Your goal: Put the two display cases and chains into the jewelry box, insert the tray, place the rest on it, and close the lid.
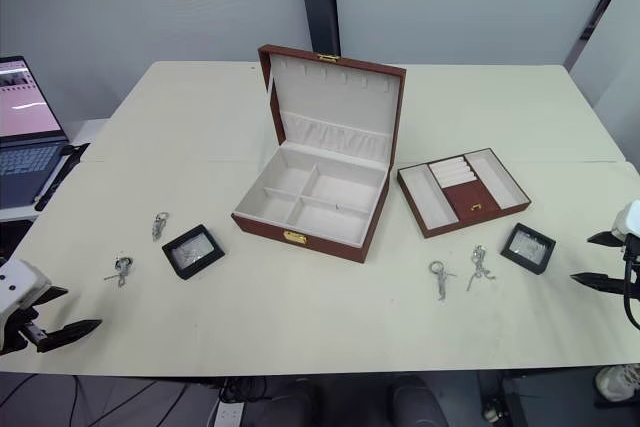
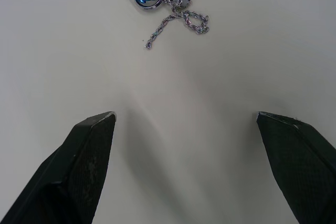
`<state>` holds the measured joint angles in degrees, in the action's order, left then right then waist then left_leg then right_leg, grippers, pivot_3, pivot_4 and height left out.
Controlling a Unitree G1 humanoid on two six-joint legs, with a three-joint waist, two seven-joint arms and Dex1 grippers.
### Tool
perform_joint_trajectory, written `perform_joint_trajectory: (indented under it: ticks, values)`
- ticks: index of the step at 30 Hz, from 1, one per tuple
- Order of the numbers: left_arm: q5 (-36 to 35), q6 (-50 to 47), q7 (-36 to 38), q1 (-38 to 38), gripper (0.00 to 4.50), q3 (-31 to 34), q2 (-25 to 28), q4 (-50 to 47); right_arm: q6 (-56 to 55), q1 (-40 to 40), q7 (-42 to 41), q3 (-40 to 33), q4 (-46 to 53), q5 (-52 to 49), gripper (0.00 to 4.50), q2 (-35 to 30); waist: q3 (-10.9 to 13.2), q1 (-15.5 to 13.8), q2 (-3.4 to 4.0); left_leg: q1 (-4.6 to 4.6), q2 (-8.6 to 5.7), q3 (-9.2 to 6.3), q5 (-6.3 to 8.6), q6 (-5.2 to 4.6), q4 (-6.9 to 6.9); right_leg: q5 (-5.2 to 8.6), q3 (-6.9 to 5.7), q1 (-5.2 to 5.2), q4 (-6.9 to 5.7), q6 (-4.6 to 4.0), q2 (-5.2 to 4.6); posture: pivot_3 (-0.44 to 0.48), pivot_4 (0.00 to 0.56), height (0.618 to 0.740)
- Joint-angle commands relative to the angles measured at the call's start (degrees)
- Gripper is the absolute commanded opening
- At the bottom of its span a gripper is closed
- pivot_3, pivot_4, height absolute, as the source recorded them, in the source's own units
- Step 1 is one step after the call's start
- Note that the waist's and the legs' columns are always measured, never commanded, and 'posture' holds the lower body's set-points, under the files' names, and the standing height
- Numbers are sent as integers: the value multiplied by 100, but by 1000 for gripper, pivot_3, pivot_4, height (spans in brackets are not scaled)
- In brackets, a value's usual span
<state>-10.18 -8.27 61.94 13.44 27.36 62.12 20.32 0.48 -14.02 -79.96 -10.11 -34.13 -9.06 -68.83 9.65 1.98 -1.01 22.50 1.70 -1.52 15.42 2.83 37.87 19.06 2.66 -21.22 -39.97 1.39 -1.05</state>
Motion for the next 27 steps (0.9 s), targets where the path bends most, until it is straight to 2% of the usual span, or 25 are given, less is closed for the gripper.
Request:
perform_joint_trajectory:
  ticks: [1, 13, 23, 27]
  values:
    - [-87, -75, 19, 18, 4432, 217, 121, -50, -41, -66, -9, -123, 0, -55, 4500, -134, 0, 0, 0, 0, 0, 0, 0, 0, 0, 0, 0, 0, 0, 0, 0, 0, 150, 740]
    - [-135, -31, 50, 110, 4432, 266, 86, -56, -104, -35, 68, -156, -23, -66, 4500, -97, 0, 1, 0, 0, 0, 0, 0, 0, 0, 0, 0, 0, 0, 0, 0, 0, 150, 740]
    - [-616, -60, 485, 151, 4432, 488, 53, -56, -155, -87, 209, -130, -105, -30, 4500, -83, 0, 1, 0, 0, 0, 1, 0, 0, 0, 0, 0, 0, 0, 0, 0, 0, 150, 740]
    - [-529, 93, 534, 230, 4432, 432, 107, 46, 17, -129, 208, -139, -123, -87, 4500, -79, 0, 2, 0, -1, 0, 1, 0, 0, 0, 0, 0, 0, 0, 0, 0, 0, 150, 740]
